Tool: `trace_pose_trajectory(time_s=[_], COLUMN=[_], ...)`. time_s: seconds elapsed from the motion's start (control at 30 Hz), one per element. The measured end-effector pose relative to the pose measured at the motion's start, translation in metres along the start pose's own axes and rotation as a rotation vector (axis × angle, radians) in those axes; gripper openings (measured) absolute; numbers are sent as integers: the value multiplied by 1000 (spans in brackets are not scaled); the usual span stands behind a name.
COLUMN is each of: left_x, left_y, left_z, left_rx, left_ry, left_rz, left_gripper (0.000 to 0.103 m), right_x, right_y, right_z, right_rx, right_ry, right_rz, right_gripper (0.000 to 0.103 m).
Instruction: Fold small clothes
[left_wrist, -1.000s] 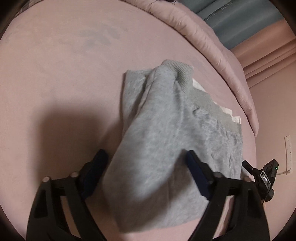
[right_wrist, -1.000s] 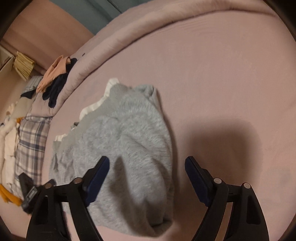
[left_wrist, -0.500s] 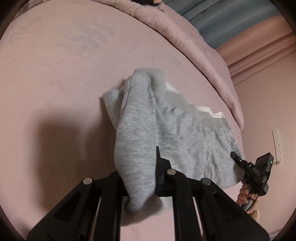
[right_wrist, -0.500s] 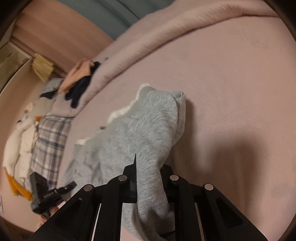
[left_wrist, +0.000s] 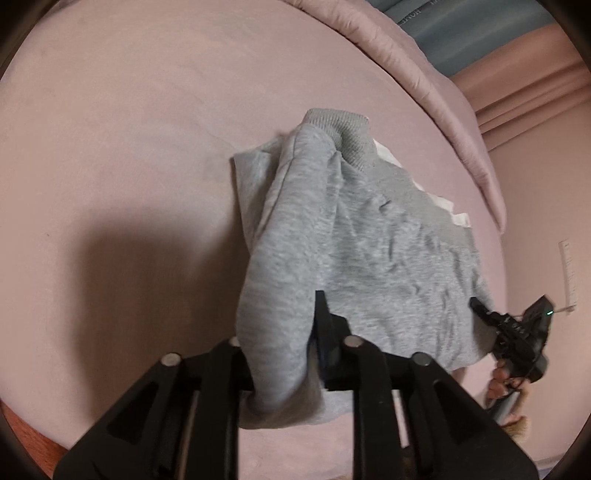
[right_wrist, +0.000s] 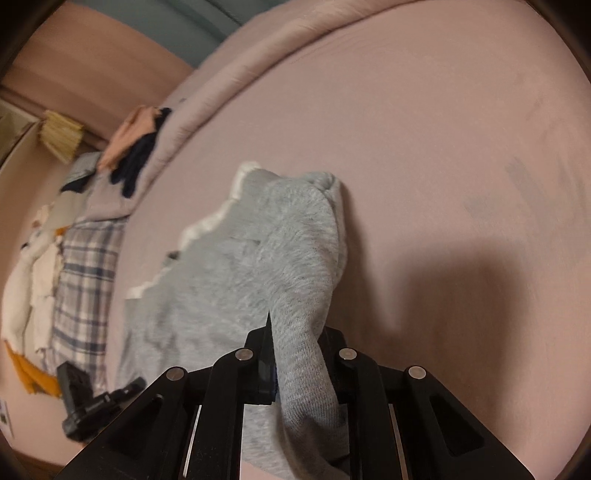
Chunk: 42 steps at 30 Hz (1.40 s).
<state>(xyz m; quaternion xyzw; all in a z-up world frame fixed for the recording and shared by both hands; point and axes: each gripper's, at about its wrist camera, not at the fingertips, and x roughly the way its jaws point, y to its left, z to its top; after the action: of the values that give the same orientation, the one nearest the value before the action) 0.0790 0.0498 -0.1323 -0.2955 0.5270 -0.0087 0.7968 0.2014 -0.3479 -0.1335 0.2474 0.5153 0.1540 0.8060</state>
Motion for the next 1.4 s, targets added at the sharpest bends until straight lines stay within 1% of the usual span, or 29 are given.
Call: trace_pose_trajectory(time_s=[0.03,0.07,0.1,0.13,0.17,0.2,0.23,0.27,0.33,0.5,0.63,0.67,0.77,0.93,1.07,1.23,1.27,1.33,1.4], left_x=[-3,-4,-7,-11,-15,-21,-24,-32,-41,-59,-66,-64,-66,-75,-77,-77,-77,-76,-76], left_y=[-3,-5,-7,-9,-5,-4,-5,-1,3,18,31,27,29,35,39,43,44,45,45], left_z=[-1,-1,0,1,2,3,4,5,7,9,2,4,3,1,1,0,-1,-1,-1], left_rx=[24,41,61,75,80,85,86,87,84,58,29,27,29,14,4,-6,-9,-14,-17], left_ry=[-10,-19,-30,-43,-54,-76,-97,-125,-152,-209,-207,-205,-214,-225,-231,-222,-221,-217,-213], left_rz=[29,49,65,79,85,91,94,97,105,133,140,141,148,146,150,150,150,149,147], left_gripper=[33,33,39,46,51,62,69,72,77,78,79,79,79,79,79,79,79,79,79], right_x=[-1,-1,-5,-9,-13,-17,-21,-24,-33,-39,-29,-26,-13,15,39,79,85,95,103], right_y=[2,10,16,23,31,37,45,53,80,131,168,172,195,226,243,255,256,259,259], right_z=[0,2,3,4,5,5,6,6,7,3,-1,-1,-7,-22,-36,-61,-66,-71,-76], right_rx=[-8,-26,-47,-67,-88,-105,-127,-147,-212,-356,-462,-479,-551,-649,-697,-716,-723,-724,-724], right_ry=[-5,-14,-26,-39,-54,-66,-80,-93,-124,-162,-160,-159,-145,-77,-14,91,106,125,128], right_rz=[-15,-39,-56,-69,-77,-80,-81,-82,-87,-81,-80,-85,-100,-104,-105,-124,-125,-135,-156], right_gripper=[14,14,14,14,14,14,14,14,14,14,14,14,14,14,15,15,17,20,20])
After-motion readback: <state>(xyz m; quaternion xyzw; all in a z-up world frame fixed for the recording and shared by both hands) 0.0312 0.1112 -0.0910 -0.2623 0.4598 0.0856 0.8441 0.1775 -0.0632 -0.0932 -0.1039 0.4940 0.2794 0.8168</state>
